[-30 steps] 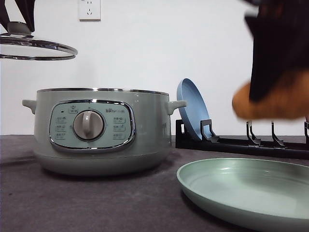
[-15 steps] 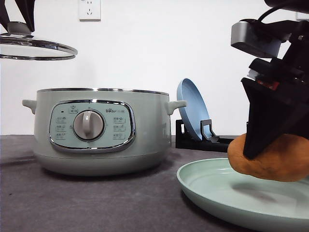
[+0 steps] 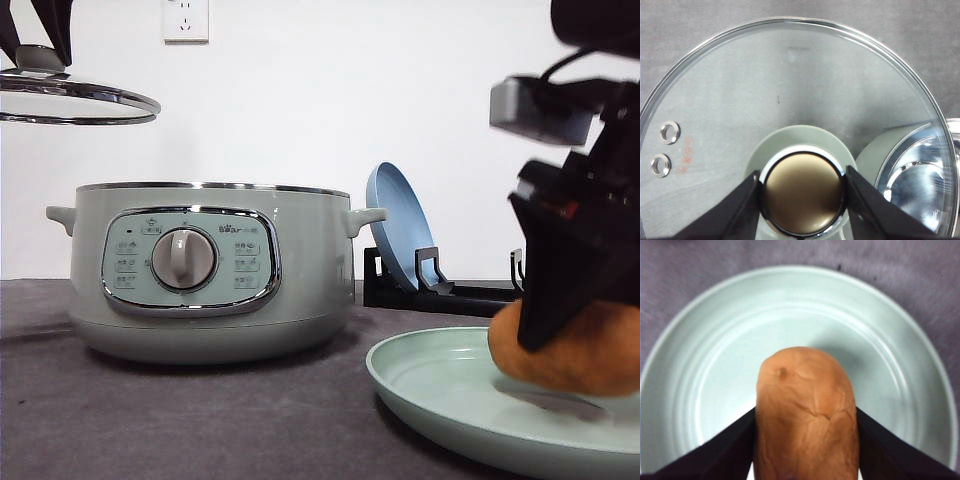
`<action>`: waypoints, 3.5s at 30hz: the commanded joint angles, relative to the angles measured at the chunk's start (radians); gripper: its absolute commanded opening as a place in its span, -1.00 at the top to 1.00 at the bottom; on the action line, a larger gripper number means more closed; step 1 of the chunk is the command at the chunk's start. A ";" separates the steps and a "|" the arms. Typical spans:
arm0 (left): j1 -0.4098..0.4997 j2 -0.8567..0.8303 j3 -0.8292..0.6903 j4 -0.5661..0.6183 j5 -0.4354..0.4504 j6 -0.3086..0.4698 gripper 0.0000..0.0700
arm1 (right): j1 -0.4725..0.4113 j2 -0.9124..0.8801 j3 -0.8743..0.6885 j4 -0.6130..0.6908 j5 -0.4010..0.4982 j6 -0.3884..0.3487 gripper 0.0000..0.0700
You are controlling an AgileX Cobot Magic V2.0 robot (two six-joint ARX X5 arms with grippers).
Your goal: Transfer potato from steamer to green plate
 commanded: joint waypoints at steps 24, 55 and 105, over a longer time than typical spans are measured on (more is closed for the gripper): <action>0.000 -0.004 0.045 0.030 0.000 0.005 1.00 | 0.004 -0.005 0.077 -0.035 -0.027 0.009 -0.81; -0.019 -0.004 0.045 0.019 0.010 -0.030 1.00 | 0.004 -0.559 0.664 -0.530 -0.011 0.036 -0.83; -0.479 -0.004 -0.140 -0.021 0.025 -0.038 1.00 | 0.004 -0.593 0.664 -0.545 -0.011 0.052 -0.83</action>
